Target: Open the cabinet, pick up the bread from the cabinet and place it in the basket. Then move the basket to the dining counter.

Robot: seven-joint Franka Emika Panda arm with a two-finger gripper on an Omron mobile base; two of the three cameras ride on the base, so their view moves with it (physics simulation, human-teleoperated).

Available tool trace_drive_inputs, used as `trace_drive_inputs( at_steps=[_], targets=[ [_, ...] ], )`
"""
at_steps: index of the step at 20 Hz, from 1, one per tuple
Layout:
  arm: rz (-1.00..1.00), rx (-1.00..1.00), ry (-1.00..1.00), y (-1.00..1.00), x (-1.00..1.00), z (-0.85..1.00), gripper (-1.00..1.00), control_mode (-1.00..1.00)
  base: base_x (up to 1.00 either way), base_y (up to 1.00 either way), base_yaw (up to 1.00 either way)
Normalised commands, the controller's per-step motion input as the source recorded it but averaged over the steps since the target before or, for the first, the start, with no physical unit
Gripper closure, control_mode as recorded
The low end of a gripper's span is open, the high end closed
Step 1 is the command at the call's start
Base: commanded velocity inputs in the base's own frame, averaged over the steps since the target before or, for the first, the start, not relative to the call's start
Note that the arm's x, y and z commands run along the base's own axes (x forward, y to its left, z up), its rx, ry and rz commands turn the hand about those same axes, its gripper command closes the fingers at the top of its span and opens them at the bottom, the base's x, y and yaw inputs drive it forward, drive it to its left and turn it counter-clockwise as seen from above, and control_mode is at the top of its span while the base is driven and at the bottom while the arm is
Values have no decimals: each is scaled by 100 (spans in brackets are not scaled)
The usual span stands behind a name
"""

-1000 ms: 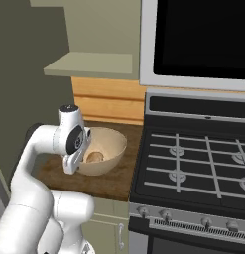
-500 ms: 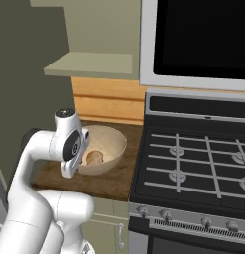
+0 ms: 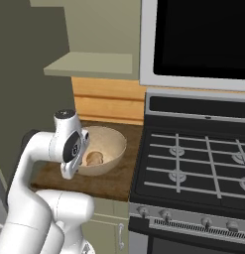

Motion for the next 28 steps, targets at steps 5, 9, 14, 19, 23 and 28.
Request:
trace_drive_inputs(
  at_steps=[5,9,14,19,23,28],
  targets=[
    [0,0,0,0,0,0,100,100,-100,-5,-1],
    [0,0,0,0,0,0,100,100,-42,-5,-51],
    [0,0,0,0,0,0,100,100,0,20,-91],
    [0,0,0,0,0,0,100,100,0,25,-96],
    [0,0,0,0,0,0,100,100,0,22,-96],
    [0,0,0,0,0,0,100,100,0,19,-93]
  ],
)
